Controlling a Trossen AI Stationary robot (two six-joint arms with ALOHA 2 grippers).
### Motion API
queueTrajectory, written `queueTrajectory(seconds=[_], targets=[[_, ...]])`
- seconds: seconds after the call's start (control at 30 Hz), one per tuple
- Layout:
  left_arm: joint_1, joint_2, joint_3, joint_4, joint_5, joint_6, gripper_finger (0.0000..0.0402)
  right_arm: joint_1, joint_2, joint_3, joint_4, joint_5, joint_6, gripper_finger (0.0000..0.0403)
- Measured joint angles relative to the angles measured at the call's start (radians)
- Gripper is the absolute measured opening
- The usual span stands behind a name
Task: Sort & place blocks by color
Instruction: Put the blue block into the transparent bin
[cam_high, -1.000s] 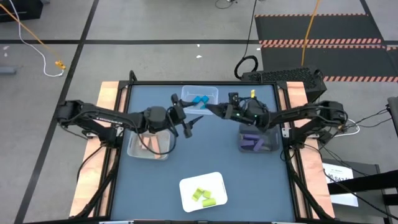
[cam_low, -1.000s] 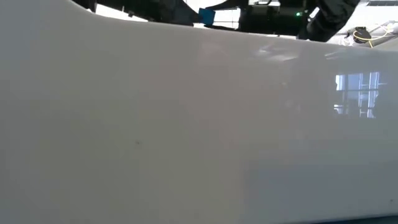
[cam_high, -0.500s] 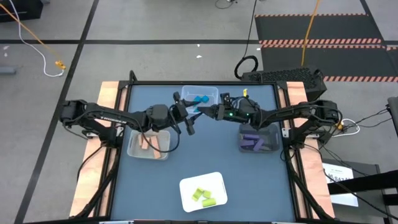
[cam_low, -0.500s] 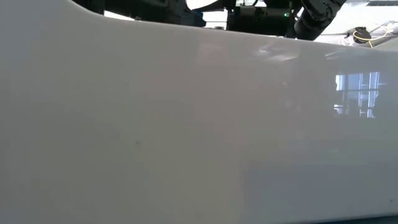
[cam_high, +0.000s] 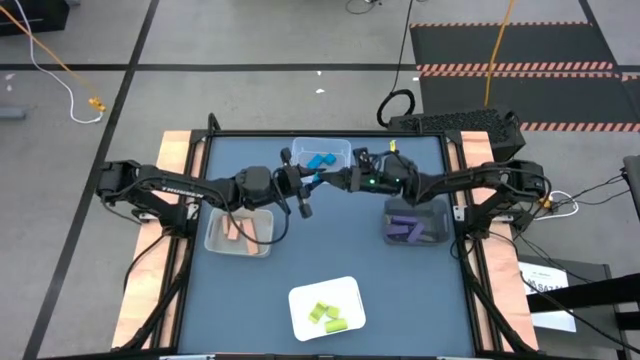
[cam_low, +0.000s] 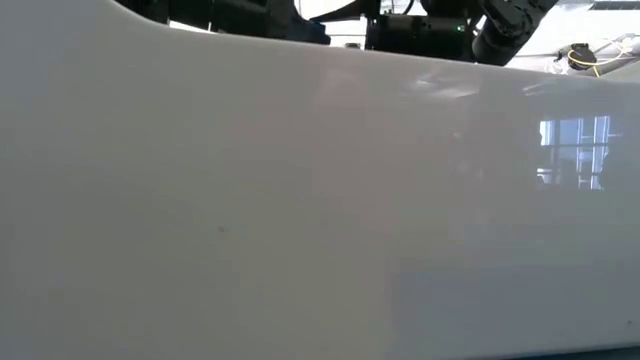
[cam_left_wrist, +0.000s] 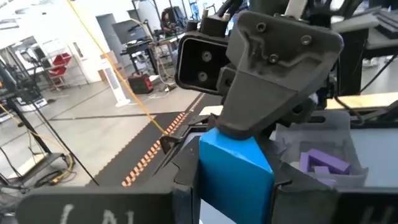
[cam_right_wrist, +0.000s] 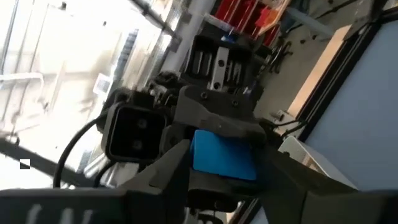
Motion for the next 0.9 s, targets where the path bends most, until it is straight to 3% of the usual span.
queueTrajectory(seconds=[0.2,0.4,0.63,0.9], targets=[[-0.001,-0.001,0.001,0.010,0.016,-0.036,0.0076,-0.085,-0.023,-0.001,-0.017,-0.192,-0.006,0.0229],[0.023,-0.001,0.001,0.031,-0.043,-0.013,0.0076,-0.156,-0.090,-0.013,-0.076,-0.295,-0.049,0.0283],[0.109,-0.012,0.002,0.099,-0.061,-0.052,0.0076,-0.178,-0.226,-0.088,-0.088,-0.298,-0.185,0.0291],[0.206,-0.011,0.002,0.055,0.056,-0.200,0.0076,-0.178,-0.384,-0.247,-0.090,-0.296,-0.407,0.0286]])
